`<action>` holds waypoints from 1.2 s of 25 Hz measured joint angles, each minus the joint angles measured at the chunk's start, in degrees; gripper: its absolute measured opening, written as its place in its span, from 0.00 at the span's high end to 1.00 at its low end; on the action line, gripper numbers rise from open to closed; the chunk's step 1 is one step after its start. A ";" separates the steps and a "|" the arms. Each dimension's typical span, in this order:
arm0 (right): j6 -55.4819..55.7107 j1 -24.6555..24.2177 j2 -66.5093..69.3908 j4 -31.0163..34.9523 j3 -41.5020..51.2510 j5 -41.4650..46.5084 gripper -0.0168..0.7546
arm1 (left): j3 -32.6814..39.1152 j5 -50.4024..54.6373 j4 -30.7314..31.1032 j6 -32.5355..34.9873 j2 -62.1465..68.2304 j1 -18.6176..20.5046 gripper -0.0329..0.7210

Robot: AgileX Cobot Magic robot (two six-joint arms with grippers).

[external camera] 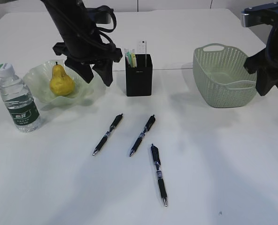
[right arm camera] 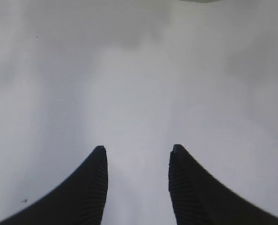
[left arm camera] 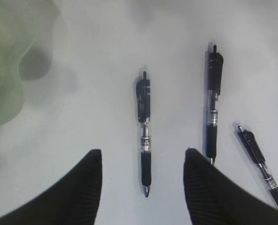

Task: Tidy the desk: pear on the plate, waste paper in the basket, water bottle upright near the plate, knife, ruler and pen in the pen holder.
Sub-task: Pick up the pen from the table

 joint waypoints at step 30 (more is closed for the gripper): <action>3.15 0.00 0.00 0.61 0.00 1.16 0.52 | 0.00 0.02 -0.24 -0.22 11.70 -2.11 0.39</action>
